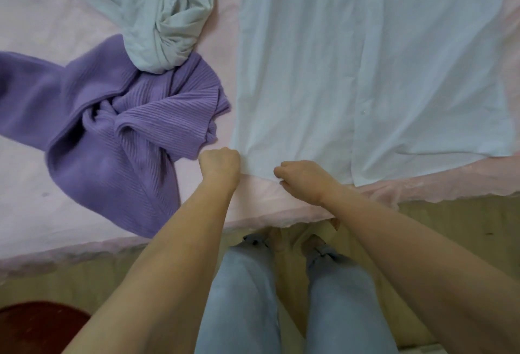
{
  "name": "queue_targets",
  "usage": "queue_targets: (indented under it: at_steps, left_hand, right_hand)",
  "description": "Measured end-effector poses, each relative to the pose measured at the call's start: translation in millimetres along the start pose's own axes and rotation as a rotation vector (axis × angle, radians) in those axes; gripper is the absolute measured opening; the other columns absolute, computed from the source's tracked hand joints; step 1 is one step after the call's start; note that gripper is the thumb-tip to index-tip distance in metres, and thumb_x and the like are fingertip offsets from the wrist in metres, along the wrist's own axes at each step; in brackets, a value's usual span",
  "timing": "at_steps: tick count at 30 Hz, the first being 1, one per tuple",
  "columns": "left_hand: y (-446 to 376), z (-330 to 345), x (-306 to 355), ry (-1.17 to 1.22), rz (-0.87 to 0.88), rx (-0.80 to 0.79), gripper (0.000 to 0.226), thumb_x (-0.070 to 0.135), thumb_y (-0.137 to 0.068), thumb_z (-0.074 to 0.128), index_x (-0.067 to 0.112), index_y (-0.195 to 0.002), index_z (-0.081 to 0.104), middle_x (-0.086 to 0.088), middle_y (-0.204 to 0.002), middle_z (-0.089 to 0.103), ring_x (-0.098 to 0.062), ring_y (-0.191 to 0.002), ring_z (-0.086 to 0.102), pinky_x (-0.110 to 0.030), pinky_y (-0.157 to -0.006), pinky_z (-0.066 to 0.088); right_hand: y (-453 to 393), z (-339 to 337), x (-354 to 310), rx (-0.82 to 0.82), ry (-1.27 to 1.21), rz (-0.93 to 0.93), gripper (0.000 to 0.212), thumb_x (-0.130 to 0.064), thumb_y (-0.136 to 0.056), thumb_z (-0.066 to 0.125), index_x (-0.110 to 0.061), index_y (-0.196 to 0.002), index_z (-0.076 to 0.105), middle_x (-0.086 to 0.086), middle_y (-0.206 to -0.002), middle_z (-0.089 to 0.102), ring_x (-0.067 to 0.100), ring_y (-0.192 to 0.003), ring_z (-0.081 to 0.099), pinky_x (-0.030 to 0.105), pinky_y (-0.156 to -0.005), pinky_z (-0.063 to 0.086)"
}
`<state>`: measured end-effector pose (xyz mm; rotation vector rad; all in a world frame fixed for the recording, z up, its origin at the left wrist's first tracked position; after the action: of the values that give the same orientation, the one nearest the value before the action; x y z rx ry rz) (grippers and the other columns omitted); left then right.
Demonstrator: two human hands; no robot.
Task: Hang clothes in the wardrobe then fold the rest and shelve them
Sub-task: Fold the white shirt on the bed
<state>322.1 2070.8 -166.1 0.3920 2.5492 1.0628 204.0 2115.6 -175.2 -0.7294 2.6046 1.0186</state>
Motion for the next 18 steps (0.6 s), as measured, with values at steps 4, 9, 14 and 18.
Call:
queue_targets:
  at_steps: [4, 9, 14, 18]
  left_hand:
    - [-4, -53, 47, 0.160, 0.107, 0.232, 0.022, 0.007, -0.088, 0.049, 0.011, -0.104, 0.063, -0.007, -0.106, 0.063, -0.031, -0.099, 0.062, -0.031, -0.066, 0.033]
    - [-4, -71, 140, 0.351, 0.417, 0.237, 0.028, 0.013, -0.092, 0.049, 0.014, -0.119, 0.059, -0.005, -0.116, 0.055, -0.025, -0.107, 0.051, -0.034, -0.066, 0.040]
    - [-4, -67, 206, 0.296, 0.674, 0.228, 0.047, 0.016, -0.093, 0.051, 0.016, -0.140, 0.046, -0.004, -0.144, 0.042, -0.026, -0.129, 0.039, -0.037, -0.097, 0.041]
    - [-18, -57, 227, 0.114, 0.565, 0.023, 0.028, 0.028, -0.095, 0.047, 0.017, -0.115, 0.064, -0.002, -0.119, 0.061, -0.025, -0.106, 0.059, -0.034, -0.079, 0.047]
  right_hand:
    - [38, -42, 54, 0.320, -0.033, 0.181, 0.004, -0.007, -0.091, 0.050, -0.006, -0.092, 0.054, 0.009, -0.085, 0.054, 0.029, -0.075, 0.053, 0.035, -0.054, 0.040]
    - [95, -27, 129, 0.292, -0.140, 0.469, 0.019, -0.020, -0.090, 0.060, -0.010, -0.104, 0.052, 0.007, -0.102, 0.051, 0.025, -0.093, 0.051, 0.035, -0.067, 0.043]
    - [115, 33, 145, -0.015, -0.197, 0.401, 0.027, -0.020, -0.091, 0.054, -0.015, -0.117, 0.054, 0.004, -0.115, 0.054, 0.026, -0.102, 0.054, 0.039, -0.079, 0.048]
    - [142, 25, 174, 0.270, -0.376, 0.480, 0.018, -0.011, -0.091, 0.047, -0.009, -0.100, 0.062, 0.008, -0.094, 0.064, 0.027, -0.084, 0.060, 0.040, -0.070, 0.050]
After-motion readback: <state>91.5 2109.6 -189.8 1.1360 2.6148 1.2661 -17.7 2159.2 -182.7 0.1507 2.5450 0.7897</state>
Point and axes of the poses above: each hand's wrist, its own y-axis away from the middle knuckle, its own z-axis out of the palm, x = y × z, the point moved 9 cm from there along -y, towards the middle knuckle
